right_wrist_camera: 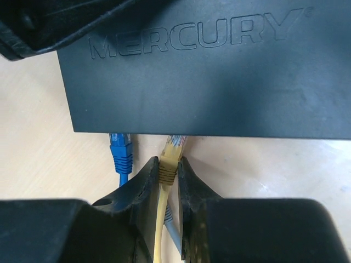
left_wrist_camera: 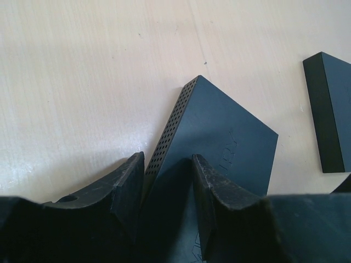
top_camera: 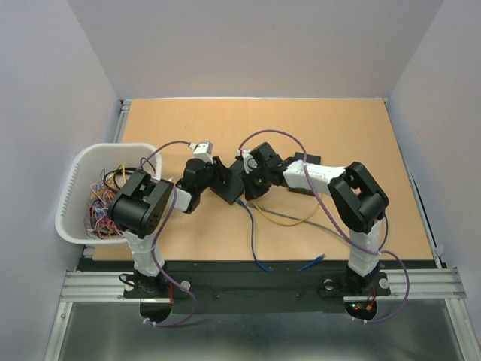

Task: Insert the plug into the switch port

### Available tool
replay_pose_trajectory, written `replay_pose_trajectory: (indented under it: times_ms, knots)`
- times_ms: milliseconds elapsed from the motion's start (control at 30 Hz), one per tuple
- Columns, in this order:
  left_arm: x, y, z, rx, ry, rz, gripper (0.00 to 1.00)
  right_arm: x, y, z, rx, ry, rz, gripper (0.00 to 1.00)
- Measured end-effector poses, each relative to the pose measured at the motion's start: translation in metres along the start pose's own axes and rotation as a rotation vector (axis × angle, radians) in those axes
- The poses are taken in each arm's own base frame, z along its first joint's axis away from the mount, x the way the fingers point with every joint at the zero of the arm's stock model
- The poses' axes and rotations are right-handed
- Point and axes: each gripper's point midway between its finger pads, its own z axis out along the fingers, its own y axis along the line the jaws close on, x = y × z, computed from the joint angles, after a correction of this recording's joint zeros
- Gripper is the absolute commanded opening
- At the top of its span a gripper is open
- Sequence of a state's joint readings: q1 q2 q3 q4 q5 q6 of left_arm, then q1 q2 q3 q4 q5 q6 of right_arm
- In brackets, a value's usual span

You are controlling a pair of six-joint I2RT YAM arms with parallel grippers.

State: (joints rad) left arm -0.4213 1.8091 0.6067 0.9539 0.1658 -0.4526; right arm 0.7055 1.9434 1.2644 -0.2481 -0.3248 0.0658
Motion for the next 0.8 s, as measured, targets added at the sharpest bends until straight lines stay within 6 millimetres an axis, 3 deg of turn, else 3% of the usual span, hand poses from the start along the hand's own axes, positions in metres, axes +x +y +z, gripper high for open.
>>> replay_pose_trajectory:
  times_ms: [233, 300, 333, 400, 800]
  knots:
    - [-0.009, 0.0, 0.001, -0.003, -0.044, 0.004, 0.47, 0.0, 0.022, 0.005, -0.174, -0.004, 0.129, 0.0]
    - [-0.009, -0.016, 0.0, 0.059, -0.042, -0.013, 0.47, -0.01, 0.038, 0.006, -0.258, -0.055, 0.109, 0.0]
    - [0.0, -0.036, -0.002, 0.126, -0.005, -0.025, 0.47, -0.02, 0.042, 0.008, -0.27, -0.096, 0.077, 0.0]
    - [0.012, -0.048, -0.006, 0.16, 0.026, -0.029, 0.47, -0.023, 0.047, 0.004, -0.264, -0.121, 0.031, 0.0]
    - [0.015, -0.052, -0.009, 0.168, 0.057, -0.086, 0.5, -0.028, 0.025, 0.0, -0.096, -0.213, -0.111, 0.01]
